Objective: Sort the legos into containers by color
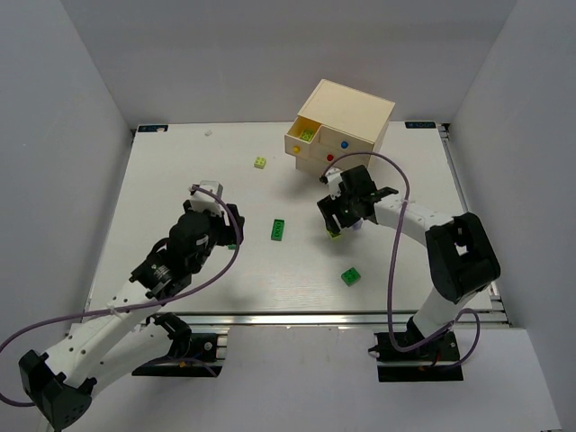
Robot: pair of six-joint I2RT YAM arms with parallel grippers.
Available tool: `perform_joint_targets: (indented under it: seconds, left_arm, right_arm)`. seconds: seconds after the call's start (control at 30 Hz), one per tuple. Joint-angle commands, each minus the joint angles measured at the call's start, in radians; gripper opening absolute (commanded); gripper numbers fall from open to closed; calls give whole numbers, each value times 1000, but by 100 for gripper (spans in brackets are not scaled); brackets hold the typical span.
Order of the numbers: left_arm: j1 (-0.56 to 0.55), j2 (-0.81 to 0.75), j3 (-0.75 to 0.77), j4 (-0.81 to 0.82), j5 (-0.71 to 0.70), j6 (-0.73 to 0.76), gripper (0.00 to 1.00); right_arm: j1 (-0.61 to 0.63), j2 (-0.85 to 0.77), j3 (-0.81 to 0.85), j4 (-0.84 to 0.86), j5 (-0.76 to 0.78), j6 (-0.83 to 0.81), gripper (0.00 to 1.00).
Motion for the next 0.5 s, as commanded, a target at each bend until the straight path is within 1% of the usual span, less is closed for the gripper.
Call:
perform_joint_targets:
  seconds: [0.0, 0.1, 0.27, 0.33, 0.47]
  left_arm:
    - [-5, -35, 27, -15, -41, 12, 81]
    - [-5, -41, 23, -15, -43, 10, 81]
    - [-5, -40, 23, -16, -46, 6, 81]
    - [-5, -40, 22, -18, -50, 6, 81]
    - [-5, -35, 22, -16, -47, 4, 81]
  right_arm:
    - [15, 16, 40, -14, 14, 17, 72]
    - [19, 42, 44, -16, 8, 17, 68]
    - [22, 101, 55, -31, -10, 23, 66]
    - [23, 111, 53, -24, -15, 23, 62]
    - [22, 124, 44, -22, -23, 23, 52]
